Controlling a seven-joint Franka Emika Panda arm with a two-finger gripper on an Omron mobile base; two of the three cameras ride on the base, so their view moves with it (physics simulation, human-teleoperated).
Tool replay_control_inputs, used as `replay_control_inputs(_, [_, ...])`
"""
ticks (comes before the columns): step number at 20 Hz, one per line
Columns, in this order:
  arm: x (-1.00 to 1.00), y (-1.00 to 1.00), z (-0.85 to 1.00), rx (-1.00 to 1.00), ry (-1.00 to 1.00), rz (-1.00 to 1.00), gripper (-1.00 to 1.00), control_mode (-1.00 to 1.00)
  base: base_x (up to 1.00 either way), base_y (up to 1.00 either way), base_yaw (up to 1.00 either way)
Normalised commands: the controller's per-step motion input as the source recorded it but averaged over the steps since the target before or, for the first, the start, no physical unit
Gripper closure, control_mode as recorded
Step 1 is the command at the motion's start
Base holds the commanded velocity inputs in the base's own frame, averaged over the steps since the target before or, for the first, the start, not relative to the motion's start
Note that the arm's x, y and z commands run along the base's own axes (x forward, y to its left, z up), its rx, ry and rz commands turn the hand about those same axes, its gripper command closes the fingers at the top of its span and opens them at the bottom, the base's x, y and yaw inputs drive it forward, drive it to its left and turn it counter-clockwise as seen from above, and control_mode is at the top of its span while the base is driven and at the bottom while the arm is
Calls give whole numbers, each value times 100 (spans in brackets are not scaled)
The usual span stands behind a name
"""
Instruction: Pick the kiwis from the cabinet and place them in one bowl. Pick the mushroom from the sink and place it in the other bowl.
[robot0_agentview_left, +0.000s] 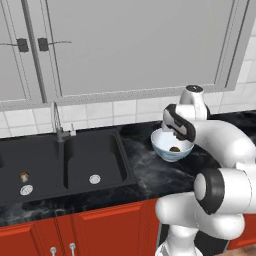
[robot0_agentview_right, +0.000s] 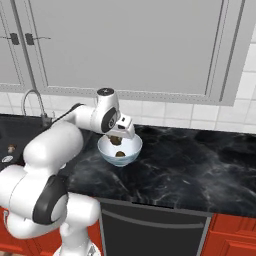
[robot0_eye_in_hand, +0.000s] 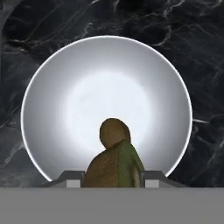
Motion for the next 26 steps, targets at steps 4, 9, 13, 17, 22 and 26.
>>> replay_control_inputs(4, [1, 0, -32, -2, -1, -2, 100, -100, 0, 0, 0])
replay_control_inputs(9, [5, 0, -25, 2, -2, -1, 100, -100, 0, 0, 0])
replay_control_inputs(13, [8, 0, -26, 3, -1, 0, 100, -100, 0, 0, 0])
replay_control_inputs(17, [15, 0, -21, 2, -4, 0, 100, -100, 0, 0, 0])
replay_control_inputs(22, [19, 3, -18, 0, -3, 0, -100, -100, 0, 0, 0])
replay_control_inputs(26, [19, 4, -11, 0, -2, 0, -100, -100, 0, 0, 0])
